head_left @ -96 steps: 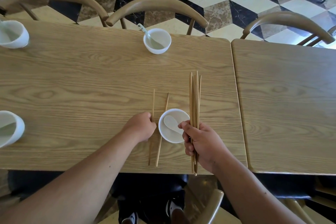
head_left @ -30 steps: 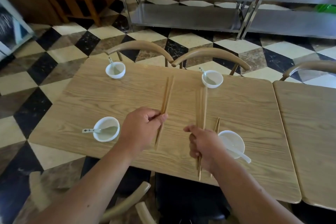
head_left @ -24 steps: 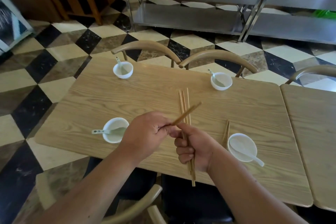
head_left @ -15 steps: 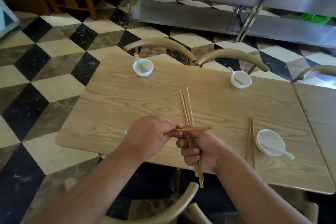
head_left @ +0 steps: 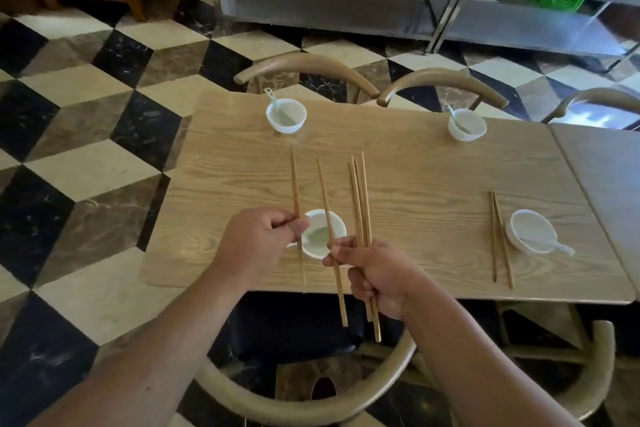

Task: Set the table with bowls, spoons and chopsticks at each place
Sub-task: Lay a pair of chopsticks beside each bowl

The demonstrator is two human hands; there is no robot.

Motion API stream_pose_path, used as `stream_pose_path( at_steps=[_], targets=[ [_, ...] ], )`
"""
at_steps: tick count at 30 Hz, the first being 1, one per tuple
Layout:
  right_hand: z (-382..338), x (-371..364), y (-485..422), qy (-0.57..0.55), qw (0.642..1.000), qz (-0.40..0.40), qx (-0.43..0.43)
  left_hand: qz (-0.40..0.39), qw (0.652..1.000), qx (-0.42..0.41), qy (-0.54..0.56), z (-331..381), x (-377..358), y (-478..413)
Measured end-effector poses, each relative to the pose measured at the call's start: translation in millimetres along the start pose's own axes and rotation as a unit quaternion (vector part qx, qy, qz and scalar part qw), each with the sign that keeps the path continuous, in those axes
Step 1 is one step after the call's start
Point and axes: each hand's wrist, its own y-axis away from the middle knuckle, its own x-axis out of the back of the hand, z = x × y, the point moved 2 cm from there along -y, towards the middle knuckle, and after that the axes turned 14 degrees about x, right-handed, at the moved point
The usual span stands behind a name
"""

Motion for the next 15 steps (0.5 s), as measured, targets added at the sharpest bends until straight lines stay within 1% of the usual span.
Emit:
stream_pose_path(
  at_steps=[1,2,4,9,15],
  targets=[
    [1,-1,-1,0.012,1.000,0.016,0.016,-0.031,0.996,0.057,0.067,0,-2,-2],
    [3,-3,-2,0.021,0.999,0.029,0.028,-0.057,0.988,0.096,0.109,0,-5,-2],
    [6,-9,-4,0.026,0.998,0.042,0.040,-0.082,0.979,0.137,0.128,2,-11,-3],
    [11,-14,-12,0.004,0.998,0.044,0.038,-0.080,0.976,0.166,0.111,5,-15,-8],
    [12,-13,-23,-0.004,0.999,0.014,0.039,-0.063,0.977,0.175,0.107,9,-20,-15]
  ],
)
